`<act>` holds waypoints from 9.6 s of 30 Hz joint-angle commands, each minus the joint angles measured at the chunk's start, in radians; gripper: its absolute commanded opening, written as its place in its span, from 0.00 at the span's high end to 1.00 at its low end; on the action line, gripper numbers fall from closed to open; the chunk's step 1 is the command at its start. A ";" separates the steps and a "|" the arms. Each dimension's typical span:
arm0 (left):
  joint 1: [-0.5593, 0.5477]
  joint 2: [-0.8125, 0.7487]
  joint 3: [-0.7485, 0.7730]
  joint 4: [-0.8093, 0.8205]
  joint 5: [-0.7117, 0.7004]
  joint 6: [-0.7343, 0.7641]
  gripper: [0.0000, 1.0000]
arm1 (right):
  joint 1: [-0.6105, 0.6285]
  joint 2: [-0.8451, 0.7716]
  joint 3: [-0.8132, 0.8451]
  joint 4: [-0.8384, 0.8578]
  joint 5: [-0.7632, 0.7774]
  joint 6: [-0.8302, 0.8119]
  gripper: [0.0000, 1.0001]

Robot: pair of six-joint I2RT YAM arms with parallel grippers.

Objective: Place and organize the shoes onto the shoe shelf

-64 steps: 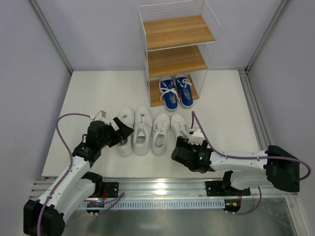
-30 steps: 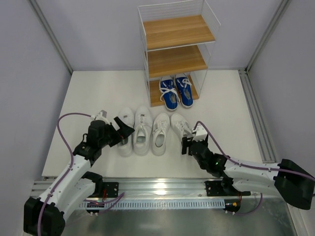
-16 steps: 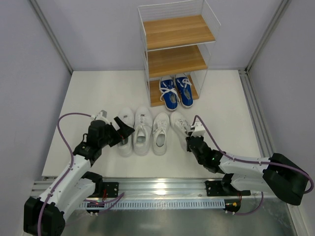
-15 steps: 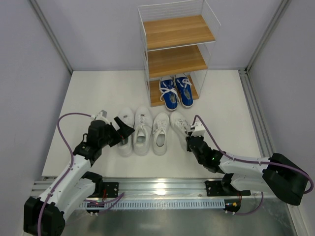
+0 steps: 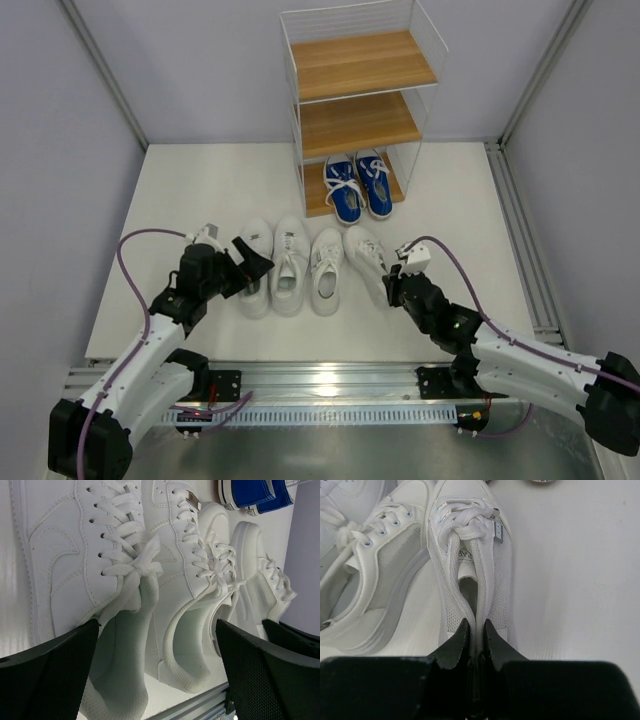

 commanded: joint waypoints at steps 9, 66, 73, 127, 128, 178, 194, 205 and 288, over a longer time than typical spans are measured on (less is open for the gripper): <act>0.008 0.054 0.011 -0.018 -0.044 0.028 0.00 | 0.006 -0.246 0.280 -0.266 0.058 -0.135 0.96; 0.008 -0.098 0.056 -0.126 -0.066 0.033 0.00 | -0.531 0.783 1.327 -0.063 -0.221 -0.278 0.96; 0.008 -0.094 0.052 -0.126 -0.064 0.033 0.00 | -0.533 0.767 1.264 0.014 -0.199 -0.273 0.96; 0.008 -0.066 0.048 -0.110 -0.070 0.042 0.00 | 0.212 0.180 0.103 0.323 0.042 0.024 0.27; 0.010 -0.060 0.048 -0.109 -0.072 0.040 0.00 | 0.251 0.206 0.098 0.349 0.094 0.041 0.27; 0.010 -0.026 0.032 -0.083 -0.046 0.036 0.00 | 0.197 0.415 0.202 0.024 0.056 0.080 0.32; 0.010 -0.031 0.023 -0.084 -0.053 0.037 0.00 | 0.200 0.522 0.210 0.181 0.156 0.167 0.25; 0.008 -0.028 0.023 -0.086 -0.058 0.040 0.00 | 0.200 0.530 0.198 0.192 0.159 0.146 0.93; 0.008 -0.115 0.056 -0.147 -0.087 0.039 0.00 | -0.323 0.879 1.462 -0.157 -0.125 -0.316 0.75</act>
